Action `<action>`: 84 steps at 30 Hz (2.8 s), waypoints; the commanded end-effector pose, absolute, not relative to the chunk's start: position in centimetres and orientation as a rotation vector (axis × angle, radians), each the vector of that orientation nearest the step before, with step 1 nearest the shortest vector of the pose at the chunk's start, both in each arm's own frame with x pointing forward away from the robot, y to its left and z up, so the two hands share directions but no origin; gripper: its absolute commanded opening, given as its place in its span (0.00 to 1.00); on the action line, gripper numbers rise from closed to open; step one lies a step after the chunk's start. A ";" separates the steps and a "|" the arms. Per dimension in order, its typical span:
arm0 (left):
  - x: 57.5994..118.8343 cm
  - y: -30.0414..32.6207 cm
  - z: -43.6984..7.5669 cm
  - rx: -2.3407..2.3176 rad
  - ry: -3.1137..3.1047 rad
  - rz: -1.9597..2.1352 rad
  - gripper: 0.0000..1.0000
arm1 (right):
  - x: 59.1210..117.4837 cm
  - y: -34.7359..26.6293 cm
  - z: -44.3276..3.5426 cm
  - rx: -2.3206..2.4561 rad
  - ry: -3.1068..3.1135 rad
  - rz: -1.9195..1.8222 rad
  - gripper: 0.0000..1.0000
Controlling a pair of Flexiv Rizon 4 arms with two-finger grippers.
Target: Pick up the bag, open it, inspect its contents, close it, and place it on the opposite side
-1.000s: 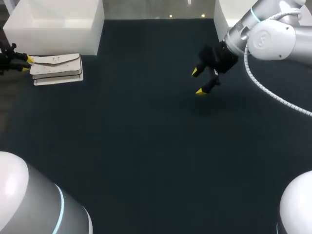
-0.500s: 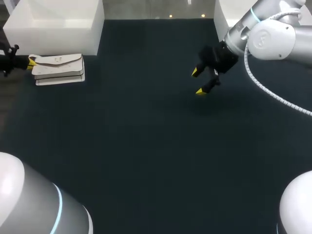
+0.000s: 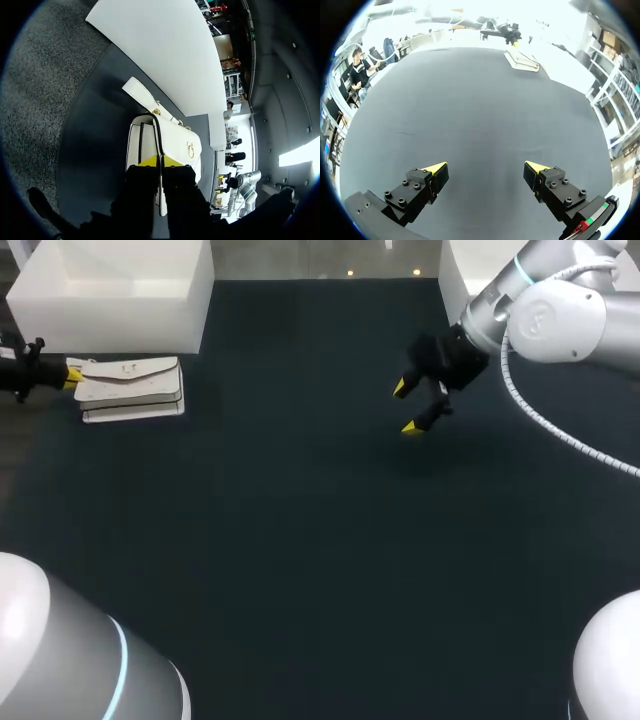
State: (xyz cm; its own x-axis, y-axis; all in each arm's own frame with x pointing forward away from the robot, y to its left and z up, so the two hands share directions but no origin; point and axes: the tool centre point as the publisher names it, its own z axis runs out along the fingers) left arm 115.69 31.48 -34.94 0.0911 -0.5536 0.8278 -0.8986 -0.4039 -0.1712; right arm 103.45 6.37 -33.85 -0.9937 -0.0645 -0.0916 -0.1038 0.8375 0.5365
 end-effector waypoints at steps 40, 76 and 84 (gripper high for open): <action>112.1 24.2 -35.4 1.567 -1.541 0.789 0.00 | 103.5 6.4 -33.9 -0.136 2.945 0.866 1.00; 106.6 22.5 -35.3 1.641 -1.537 0.661 0.30 | 103.5 6.4 -33.9 -0.136 2.945 0.866 1.00; 106.6 22.4 -35.3 1.729 -1.536 0.731 0.25 | 103.5 6.4 -33.9 -0.136 2.945 0.866 1.00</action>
State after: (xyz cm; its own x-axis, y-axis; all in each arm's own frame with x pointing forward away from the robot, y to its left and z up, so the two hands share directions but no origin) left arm 106.16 22.13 -35.37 0.1380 -0.5916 0.7944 -0.9903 -0.0944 0.1018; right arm 103.48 6.37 -33.87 -0.9937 -0.0649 -0.0913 -0.1040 0.8370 0.5372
